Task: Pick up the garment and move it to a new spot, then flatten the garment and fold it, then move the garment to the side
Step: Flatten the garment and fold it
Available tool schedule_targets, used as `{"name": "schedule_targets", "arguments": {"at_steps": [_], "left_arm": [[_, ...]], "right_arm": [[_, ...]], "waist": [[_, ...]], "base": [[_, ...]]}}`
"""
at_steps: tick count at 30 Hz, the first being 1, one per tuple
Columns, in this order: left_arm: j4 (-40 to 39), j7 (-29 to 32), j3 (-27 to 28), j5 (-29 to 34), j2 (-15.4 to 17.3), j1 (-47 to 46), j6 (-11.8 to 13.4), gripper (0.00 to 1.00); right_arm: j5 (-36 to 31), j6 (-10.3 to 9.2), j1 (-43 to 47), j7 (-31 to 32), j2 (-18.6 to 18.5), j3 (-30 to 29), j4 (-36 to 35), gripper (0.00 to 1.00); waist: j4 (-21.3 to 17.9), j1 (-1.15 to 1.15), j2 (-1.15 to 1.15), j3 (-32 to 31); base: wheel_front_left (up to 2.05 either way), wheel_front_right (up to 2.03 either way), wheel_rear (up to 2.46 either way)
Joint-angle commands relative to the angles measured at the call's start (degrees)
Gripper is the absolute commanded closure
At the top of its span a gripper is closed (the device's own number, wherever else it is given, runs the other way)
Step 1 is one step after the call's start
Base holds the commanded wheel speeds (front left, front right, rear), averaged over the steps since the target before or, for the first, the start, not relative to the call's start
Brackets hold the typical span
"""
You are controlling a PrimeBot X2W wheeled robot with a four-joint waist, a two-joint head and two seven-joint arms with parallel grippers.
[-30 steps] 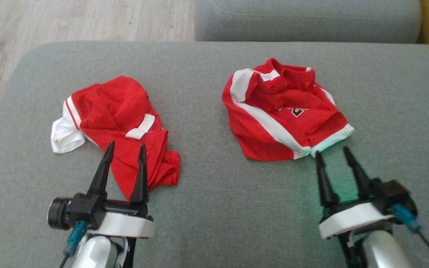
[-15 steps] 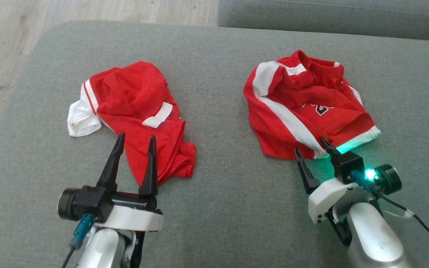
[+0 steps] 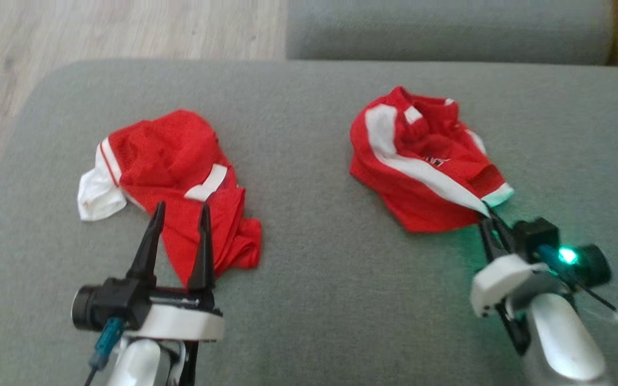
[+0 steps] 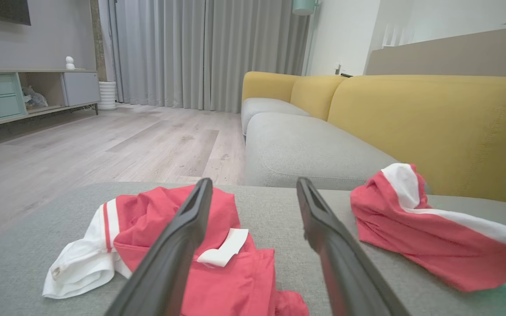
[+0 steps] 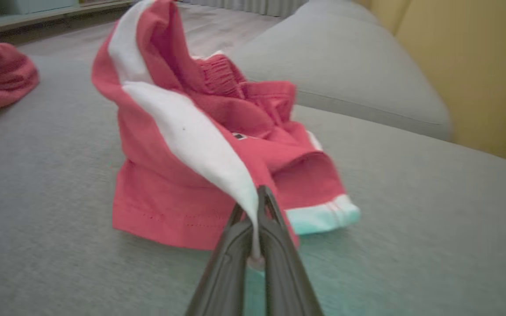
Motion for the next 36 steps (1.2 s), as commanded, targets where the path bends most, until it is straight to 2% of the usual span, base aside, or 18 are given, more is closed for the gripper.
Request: {"name": "schedule_targets", "arguments": {"at_steps": [1,6,10,13,16,17,18,19,24,30,36], "left_arm": [[-1.59,-0.30,2.09,0.58,0.10,-0.53,-0.27,0.00],[-2.06,-0.30,2.84,0.61,-0.23,1.08,-0.43,0.00],[-2.93,-0.30,2.65,0.47,-0.77,1.48,-0.53,0.00],[-3.09,-0.30,2.20,0.49,-1.07,1.36,-0.59,0.00],[-3.08,-0.30,2.16,0.48,-1.25,1.29,-0.48,0.00],[-3.05,-0.30,2.21,0.46,-1.29,1.30,-0.47,0.00],[-2.98,-0.30,2.22,0.49,-1.32,1.25,-0.50,0.00],[-2.87,-0.30,2.20,0.54,-1.34,1.16,-0.57,0.00],[-2.66,-0.30,2.56,0.76,-1.41,0.78,-0.77,0.00],[-2.30,-0.30,2.66,1.14,-1.46,0.07,-1.17,0.00],[-2.36,-0.30,2.25,1.19,-1.55,-0.55,-1.25,0.00]], "right_arm": [[-0.77,-0.04,0.39,-0.25,-0.16,0.48,-2.49,1.00],[-6.61,-0.04,5.38,3.53,-1.34,-6.78,-12.63,1.00],[-8.67,-0.04,8.73,7.52,-3.05,-10.30,-20.28,1.00],[-9.83,-0.04,10.67,9.98,-3.65,-12.71,-23.39,1.00],[-9.81,-0.04,11.62,10.96,-2.64,-14.40,-25.50,1.00],[-9.20,-0.04,11.88,11.16,-2.11,-14.50,-25.85,0.97],[-8.61,-0.04,12.08,11.26,-1.64,-14.77,-26.20,0.20],[-8.19,-0.04,12.41,11.51,-1.26,-14.84,-26.36,0.00],[-3.06,-0.04,13.21,10.20,-0.25,-12.61,-27.63,0.00],[11.78,-0.04,14.02,4.31,-0.18,-4.62,-28.83,0.00],[17.41,-0.04,14.22,0.58,-0.17,-1.69,-27.96,0.00]], "waist": [[-2.03,0.00,0.00,-2.15],[-4.94,0.00,0.00,-5.50],[-6.24,0.00,0.00,-6.17],[-6.64,0.00,0.00,-6.10],[-7.12,0.00,0.00,-5.95],[-7.30,0.00,0.00,-5.85],[-7.42,0.00,0.00,-5.71],[-7.51,0.00,0.00,-5.62],[-8.28,0.00,0.00,-5.29],[-8.94,0.00,0.00,-5.09],[-8.90,0.00,0.00,-4.64]], "base": [[0.00,0.00,0.00],[0.00,0.00,0.00],[0.00,0.00,0.00],[0.00,0.00,0.00],[0.00,0.00,0.00],[0.00,0.00,0.00],[0.00,0.00,0.00],[0.00,0.00,0.00],[0.00,0.00,0.00],[0.00,0.00,0.00],[0.00,0.00,0.00]]}}
